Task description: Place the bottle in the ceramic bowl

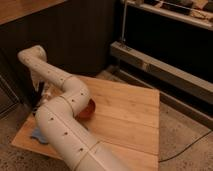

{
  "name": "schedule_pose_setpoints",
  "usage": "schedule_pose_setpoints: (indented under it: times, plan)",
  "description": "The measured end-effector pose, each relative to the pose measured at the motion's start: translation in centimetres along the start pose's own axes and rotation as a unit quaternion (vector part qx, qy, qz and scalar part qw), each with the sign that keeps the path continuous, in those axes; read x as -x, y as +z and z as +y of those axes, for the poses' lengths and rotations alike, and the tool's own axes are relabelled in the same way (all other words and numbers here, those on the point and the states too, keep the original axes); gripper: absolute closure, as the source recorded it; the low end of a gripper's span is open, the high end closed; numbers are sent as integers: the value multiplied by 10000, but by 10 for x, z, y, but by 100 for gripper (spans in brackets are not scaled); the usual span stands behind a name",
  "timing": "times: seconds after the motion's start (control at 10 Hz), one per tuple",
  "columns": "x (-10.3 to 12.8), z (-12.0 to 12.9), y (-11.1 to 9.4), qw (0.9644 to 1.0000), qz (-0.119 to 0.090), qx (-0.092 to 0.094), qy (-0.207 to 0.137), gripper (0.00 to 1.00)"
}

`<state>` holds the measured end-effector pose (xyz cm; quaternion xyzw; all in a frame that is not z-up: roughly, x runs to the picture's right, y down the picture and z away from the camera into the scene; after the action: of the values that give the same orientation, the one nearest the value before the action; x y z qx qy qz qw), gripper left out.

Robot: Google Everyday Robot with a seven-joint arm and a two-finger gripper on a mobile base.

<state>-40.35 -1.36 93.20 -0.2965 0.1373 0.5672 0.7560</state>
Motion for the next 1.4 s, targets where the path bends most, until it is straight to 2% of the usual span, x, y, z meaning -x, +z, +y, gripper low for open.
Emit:
schedule_pose_setpoints:
  times: [0.8, 0.9, 1.1, 1.2, 1.3, 1.4]
  plan:
    - [-8, -3, 31, 9993, 97, -323, 145, 37]
    - [-8, -3, 35, 9993, 86, -336, 132, 42]
    - [7, 4, 18, 9995, -182, -247, 26, 64]
    - [14, 2, 4, 9991, -302, -304, -8, 74]
    - [15, -5, -3, 9986, -316, -414, -5, 82]
    - [17, -18, -16, 9976, -328, -601, 36, 95]
